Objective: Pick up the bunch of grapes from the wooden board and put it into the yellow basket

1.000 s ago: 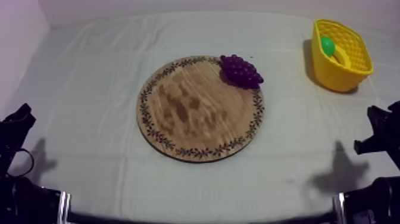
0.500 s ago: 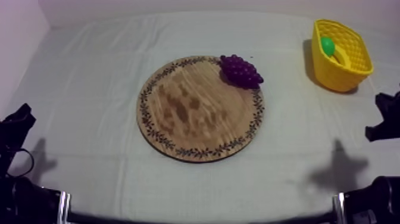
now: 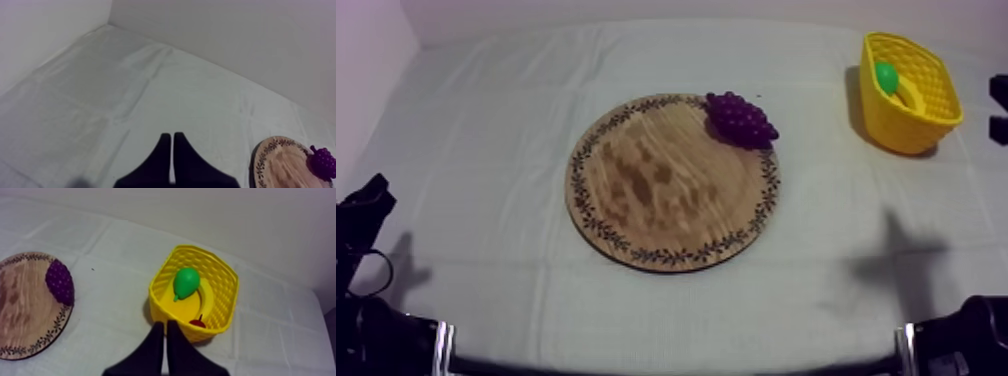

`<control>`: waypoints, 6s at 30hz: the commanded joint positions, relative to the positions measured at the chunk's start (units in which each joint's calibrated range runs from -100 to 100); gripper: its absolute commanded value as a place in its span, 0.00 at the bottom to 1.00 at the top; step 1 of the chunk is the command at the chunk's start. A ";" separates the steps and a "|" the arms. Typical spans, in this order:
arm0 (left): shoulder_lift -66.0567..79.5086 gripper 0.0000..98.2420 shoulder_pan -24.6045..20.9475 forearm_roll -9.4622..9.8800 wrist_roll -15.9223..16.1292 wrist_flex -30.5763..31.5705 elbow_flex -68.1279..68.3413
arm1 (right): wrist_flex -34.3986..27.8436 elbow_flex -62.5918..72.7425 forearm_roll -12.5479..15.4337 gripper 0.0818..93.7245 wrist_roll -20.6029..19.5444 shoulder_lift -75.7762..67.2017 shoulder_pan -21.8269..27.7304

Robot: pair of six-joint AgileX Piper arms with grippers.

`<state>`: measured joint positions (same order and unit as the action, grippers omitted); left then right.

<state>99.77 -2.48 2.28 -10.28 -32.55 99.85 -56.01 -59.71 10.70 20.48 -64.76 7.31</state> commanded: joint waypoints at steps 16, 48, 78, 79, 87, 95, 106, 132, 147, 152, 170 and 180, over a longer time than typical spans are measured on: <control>-0.03 0.00 -0.01 -0.01 0.00 -0.03 0.04 | -4.29 17.54 -2.16 0.00 -3.10 24.35 -3.56; -0.03 0.00 -0.01 -0.01 0.00 -0.03 0.04 | -19.29 50.85 -6.95 0.02 -7.59 71.65 -22.33; -0.03 0.00 -0.01 -0.01 0.00 -0.03 0.04 | -20.65 61.40 -8.14 0.91 -11.71 91.98 -25.84; -0.03 0.00 -0.01 -0.01 0.00 -0.03 0.04 | -20.08 61.21 -8.24 0.91 -11.74 92.60 -25.87; -0.03 0.00 -0.01 -0.01 0.00 -0.03 0.04 | -17.08 61.71 -9.29 0.90 -12.54 98.56 -26.03; -0.03 0.00 -0.01 -0.01 0.00 -0.03 0.04 | -16.75 64.09 -10.40 0.86 -13.48 103.75 -26.68; -0.03 0.00 -0.01 -0.01 0.00 -0.03 0.04 | -16.27 67.05 -11.31 0.32 -13.48 106.47 -26.74; -0.03 0.00 -0.01 -0.01 0.00 -0.03 0.04 | -32.60 62.56 -10.93 0.35 -7.17 72.82 -4.78; -0.03 0.00 -0.01 -0.01 0.00 -0.03 0.04 | -24.67 62.88 -14.91 0.46 -11.18 85.69 1.86; -0.03 0.00 -0.01 -0.01 0.00 -0.03 0.04 | -23.11 62.34 -15.38 0.76 -12.27 87.47 1.85; -0.03 0.00 -0.01 -0.01 0.00 -0.03 0.04 | -15.91 37.95 -8.17 0.19 -10.73 43.63 1.95; -0.03 0.00 -0.01 -0.01 0.00 -0.03 0.04 | -3.59 9.45 -10.61 0.08 -15.24 16.13 -4.37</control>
<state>99.77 -2.48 2.28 -10.28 -32.55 99.85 -62.23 -39.77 0.34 5.68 -37.84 3.98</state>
